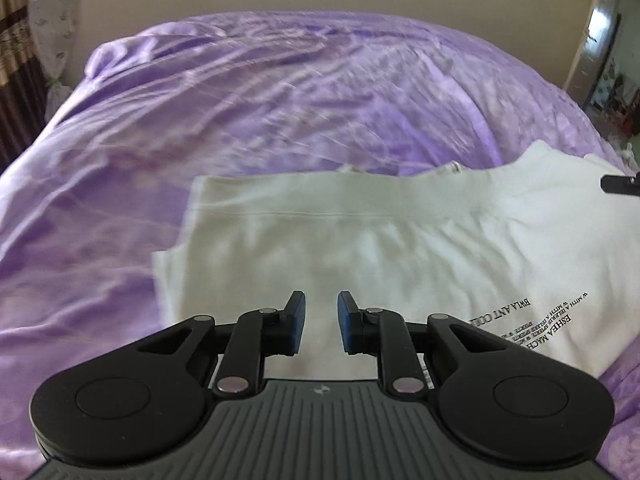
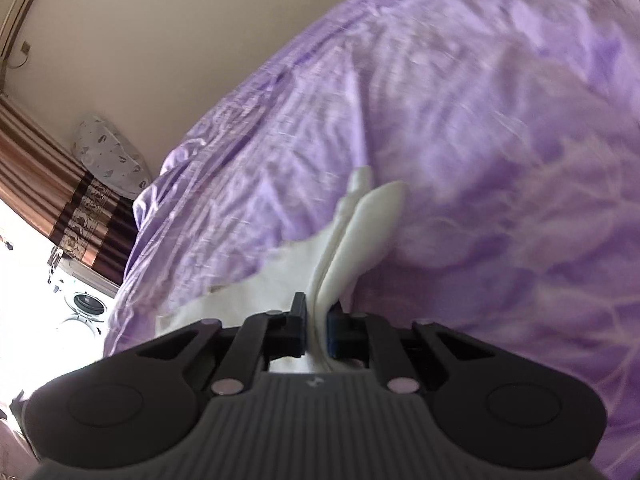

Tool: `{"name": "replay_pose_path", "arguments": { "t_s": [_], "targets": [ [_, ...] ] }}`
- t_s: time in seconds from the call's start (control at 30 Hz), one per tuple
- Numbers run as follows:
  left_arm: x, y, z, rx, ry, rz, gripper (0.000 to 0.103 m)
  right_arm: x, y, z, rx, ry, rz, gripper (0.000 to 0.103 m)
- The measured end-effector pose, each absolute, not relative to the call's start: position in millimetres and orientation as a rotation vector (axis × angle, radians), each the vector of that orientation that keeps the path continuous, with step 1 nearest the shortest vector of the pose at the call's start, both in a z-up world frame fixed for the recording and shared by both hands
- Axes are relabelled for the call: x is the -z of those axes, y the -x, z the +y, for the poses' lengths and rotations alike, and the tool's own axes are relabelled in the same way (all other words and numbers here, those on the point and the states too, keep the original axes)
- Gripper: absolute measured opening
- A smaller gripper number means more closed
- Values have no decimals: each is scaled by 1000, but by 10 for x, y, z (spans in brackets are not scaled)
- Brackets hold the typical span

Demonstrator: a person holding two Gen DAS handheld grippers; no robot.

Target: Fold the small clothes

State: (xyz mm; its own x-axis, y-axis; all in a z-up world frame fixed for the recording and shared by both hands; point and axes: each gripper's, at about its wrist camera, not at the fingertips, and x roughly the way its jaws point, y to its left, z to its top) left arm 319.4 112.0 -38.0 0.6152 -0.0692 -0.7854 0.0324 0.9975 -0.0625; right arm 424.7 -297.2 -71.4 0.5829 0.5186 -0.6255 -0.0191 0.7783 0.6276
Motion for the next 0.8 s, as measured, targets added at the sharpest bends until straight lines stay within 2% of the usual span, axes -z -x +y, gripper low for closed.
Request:
{"name": "replay_pose_path", "arguments": {
  "t_s": [0.23,0.4,0.57,0.8],
  "targets": [
    [139,-2959,1766,26,131,896,23,168,-4256,-2044,-416,-579,869,4],
    [120,-2830,2153,17,170,903,23,11,-4287,-1239,-479,-557,859,4],
    [193,-2747,2369,40,179,914,24,167,-4346,-307,-556,-544,894,4],
    [377,-2645,2572,98,230,931,26,892,-4336,696,-574,-466,1065,4]
  ]
}}
